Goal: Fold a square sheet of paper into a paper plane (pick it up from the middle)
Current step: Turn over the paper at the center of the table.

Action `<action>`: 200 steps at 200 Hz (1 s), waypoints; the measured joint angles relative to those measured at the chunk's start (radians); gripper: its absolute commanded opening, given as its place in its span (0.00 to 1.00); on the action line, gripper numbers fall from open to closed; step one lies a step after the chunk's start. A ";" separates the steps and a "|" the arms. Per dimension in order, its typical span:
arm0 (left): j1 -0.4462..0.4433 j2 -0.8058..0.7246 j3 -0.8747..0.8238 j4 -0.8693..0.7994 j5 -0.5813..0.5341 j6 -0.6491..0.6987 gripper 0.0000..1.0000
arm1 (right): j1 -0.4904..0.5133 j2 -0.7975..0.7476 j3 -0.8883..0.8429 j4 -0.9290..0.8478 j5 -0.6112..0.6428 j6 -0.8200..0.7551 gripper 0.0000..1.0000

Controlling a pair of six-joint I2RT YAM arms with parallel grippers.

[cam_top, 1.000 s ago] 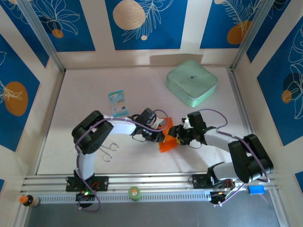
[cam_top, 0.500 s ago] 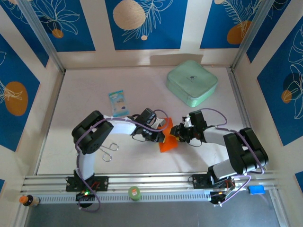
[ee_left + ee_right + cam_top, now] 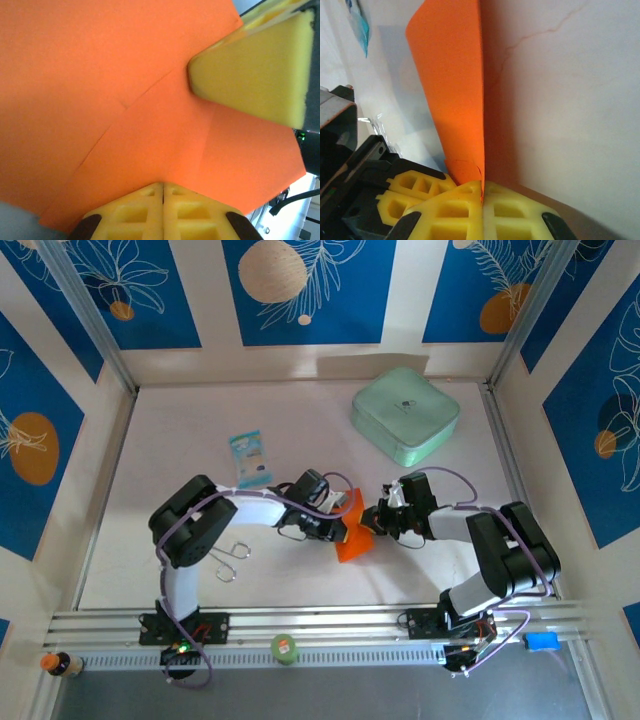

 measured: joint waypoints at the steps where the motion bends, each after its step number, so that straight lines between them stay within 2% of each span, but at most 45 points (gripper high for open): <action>1: 0.000 -0.002 0.000 -0.001 0.000 0.000 0.13 | 0.000 -0.001 0.000 0.000 0.000 0.000 0.02; 29: 0.000 -0.108 -0.006 -0.032 -0.045 0.009 0.20 | 0.026 -0.077 0.008 -0.064 0.024 -0.040 0.02; 49: 0.000 -0.239 -0.027 -0.049 -0.124 0.035 0.22 | 0.084 -0.164 0.053 -0.164 0.093 -0.087 0.02; 90: 0.006 -0.486 -0.090 -0.092 -0.355 0.100 0.28 | 0.251 -0.312 0.222 -0.406 0.373 -0.213 0.02; 108: 0.016 -0.560 -0.135 -0.107 -0.451 0.118 0.37 | 0.334 -0.316 0.306 -0.518 0.550 -0.258 0.02; 123: 0.026 -0.609 -0.171 -0.124 -0.528 0.130 0.41 | 0.401 -0.292 0.370 -0.613 0.703 -0.285 0.02; 135: 0.033 -0.643 -0.193 -0.147 -0.591 0.129 0.50 | 0.451 -0.253 0.418 -0.681 0.826 -0.298 0.01; 150: 0.039 -0.681 -0.215 -0.165 -0.663 0.126 0.55 | 0.512 -0.179 0.480 -0.770 0.988 -0.303 0.00; 162: 0.043 -0.714 -0.231 -0.182 -0.716 0.118 0.64 | 0.552 -0.112 0.526 -0.843 1.104 -0.294 0.00; 177: 0.048 -0.758 -0.244 -0.223 -0.786 0.106 0.82 | 0.590 -0.015 0.590 -0.937 1.231 -0.269 0.00; 200: 0.061 -0.864 -0.271 -0.291 -0.914 0.061 0.82 | 0.626 0.126 0.675 -1.032 1.331 -0.232 0.00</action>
